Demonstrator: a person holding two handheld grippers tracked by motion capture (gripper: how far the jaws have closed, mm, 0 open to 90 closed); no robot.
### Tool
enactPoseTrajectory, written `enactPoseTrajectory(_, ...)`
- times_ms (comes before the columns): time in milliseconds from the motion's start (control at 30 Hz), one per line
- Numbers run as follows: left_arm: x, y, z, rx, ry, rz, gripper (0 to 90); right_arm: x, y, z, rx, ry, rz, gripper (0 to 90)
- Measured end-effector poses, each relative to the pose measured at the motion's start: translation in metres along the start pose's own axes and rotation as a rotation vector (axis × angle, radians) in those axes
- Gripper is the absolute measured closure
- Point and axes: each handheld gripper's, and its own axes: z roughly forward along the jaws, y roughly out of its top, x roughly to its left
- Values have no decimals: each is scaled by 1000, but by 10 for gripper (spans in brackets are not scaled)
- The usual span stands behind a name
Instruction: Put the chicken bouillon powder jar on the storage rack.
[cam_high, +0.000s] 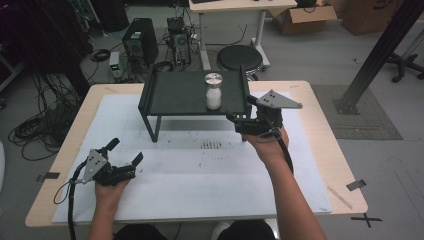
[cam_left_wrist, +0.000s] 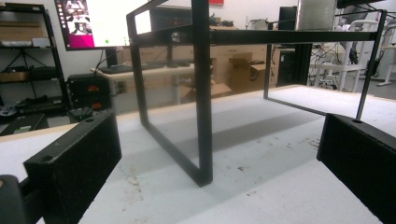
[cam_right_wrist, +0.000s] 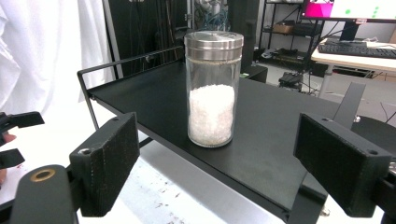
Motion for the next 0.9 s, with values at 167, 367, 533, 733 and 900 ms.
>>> enactPoseTrajectory(167,0,0,0,1,1,0,2,0,-6,-5,-14,8,5,124)
enactPoseTrajectory(367,0,0,0,1,1,0,2,2,-16,-7,-19,16,7,105)
enactPoseTrajectory(533,0,0,0,1,1,-1,2,2,-24,-10,-24,20,10,92)
enactPoseTrajectory(733,0,0,0,2,1,-1,2,4,-31,-17,-47,29,4,74)
enactPoseTrajectory(900,0,0,0,2,0,-1,2,6,-39,-21,-61,38,3,61)
